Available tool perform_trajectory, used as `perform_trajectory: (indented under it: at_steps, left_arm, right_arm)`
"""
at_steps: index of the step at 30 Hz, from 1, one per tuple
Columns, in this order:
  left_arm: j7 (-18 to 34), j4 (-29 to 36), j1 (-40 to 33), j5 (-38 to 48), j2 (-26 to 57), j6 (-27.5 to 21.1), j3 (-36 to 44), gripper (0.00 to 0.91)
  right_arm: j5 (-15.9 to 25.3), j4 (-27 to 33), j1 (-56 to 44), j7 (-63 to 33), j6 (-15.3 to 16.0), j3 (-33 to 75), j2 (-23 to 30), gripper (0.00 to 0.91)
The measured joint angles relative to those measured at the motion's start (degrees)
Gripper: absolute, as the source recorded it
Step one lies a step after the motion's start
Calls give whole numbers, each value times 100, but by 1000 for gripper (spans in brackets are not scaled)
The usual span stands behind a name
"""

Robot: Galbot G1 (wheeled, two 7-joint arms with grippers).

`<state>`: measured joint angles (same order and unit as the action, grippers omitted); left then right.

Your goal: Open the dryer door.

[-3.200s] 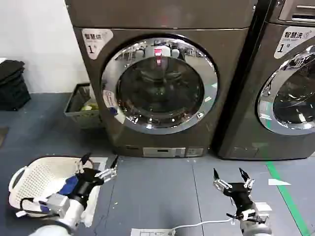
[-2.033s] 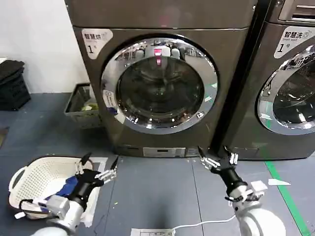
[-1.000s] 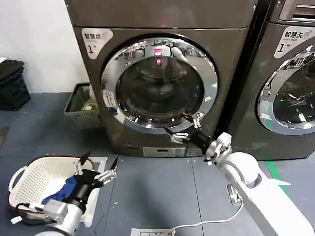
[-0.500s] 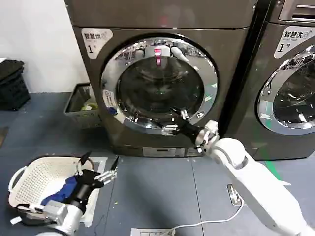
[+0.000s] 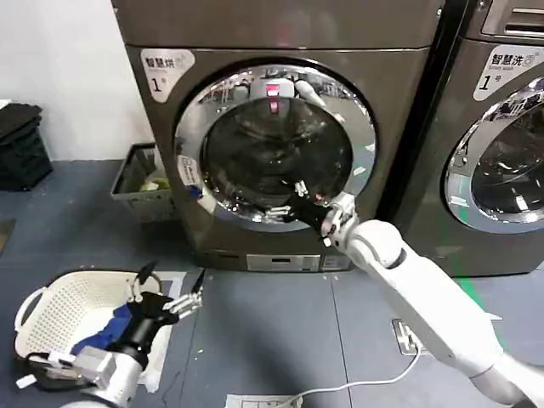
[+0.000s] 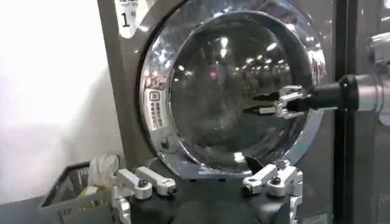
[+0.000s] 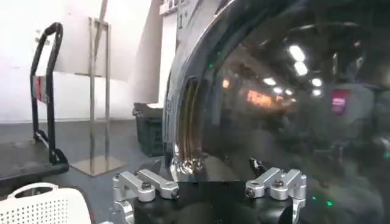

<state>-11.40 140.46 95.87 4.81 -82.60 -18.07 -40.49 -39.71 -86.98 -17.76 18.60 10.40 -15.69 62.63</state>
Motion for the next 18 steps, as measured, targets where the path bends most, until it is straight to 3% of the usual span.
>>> perform_trajectory:
  at_steps: [18]
  left_arm:
    - [-31,-18,-21,-19,-12,-1,21,907]
  right_arm:
    - [-21,634,641,29,-2,-556,524,907]
